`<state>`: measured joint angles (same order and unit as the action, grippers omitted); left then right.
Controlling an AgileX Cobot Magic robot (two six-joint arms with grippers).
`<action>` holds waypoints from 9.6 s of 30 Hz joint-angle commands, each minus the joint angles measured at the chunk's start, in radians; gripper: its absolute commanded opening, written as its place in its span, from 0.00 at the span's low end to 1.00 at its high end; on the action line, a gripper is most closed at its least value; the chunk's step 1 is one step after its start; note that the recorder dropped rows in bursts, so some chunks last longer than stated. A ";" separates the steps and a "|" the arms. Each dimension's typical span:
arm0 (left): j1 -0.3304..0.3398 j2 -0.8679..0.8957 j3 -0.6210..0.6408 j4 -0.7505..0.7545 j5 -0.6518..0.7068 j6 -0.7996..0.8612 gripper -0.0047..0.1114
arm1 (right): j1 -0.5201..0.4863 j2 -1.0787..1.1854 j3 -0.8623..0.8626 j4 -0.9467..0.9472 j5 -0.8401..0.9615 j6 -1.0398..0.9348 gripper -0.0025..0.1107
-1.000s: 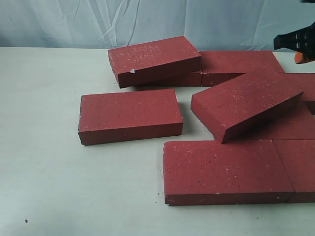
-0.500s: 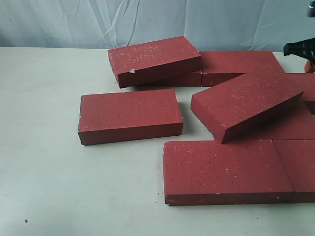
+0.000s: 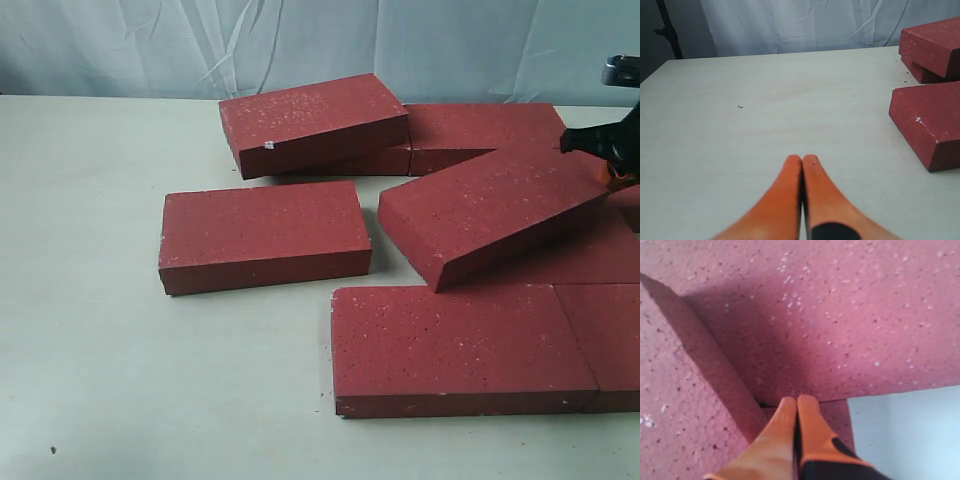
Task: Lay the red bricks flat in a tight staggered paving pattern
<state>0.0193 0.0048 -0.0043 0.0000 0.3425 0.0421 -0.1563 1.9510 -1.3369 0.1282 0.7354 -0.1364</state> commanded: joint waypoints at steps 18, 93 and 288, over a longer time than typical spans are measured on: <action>-0.005 -0.005 0.004 -0.007 -0.008 -0.005 0.04 | 0.195 -0.074 -0.006 0.221 0.224 -0.228 0.02; -0.005 -0.005 0.004 -0.007 -0.008 -0.005 0.04 | 0.737 -0.157 -0.140 0.188 0.200 0.051 0.02; -0.249 1.767 -1.123 0.019 0.598 0.220 0.04 | 0.350 -0.503 0.375 0.288 0.067 0.034 0.02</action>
<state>-0.2298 1.8090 -1.1316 0.0407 0.9344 0.2662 0.2001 1.4583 -0.9671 0.4245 0.8121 -0.0961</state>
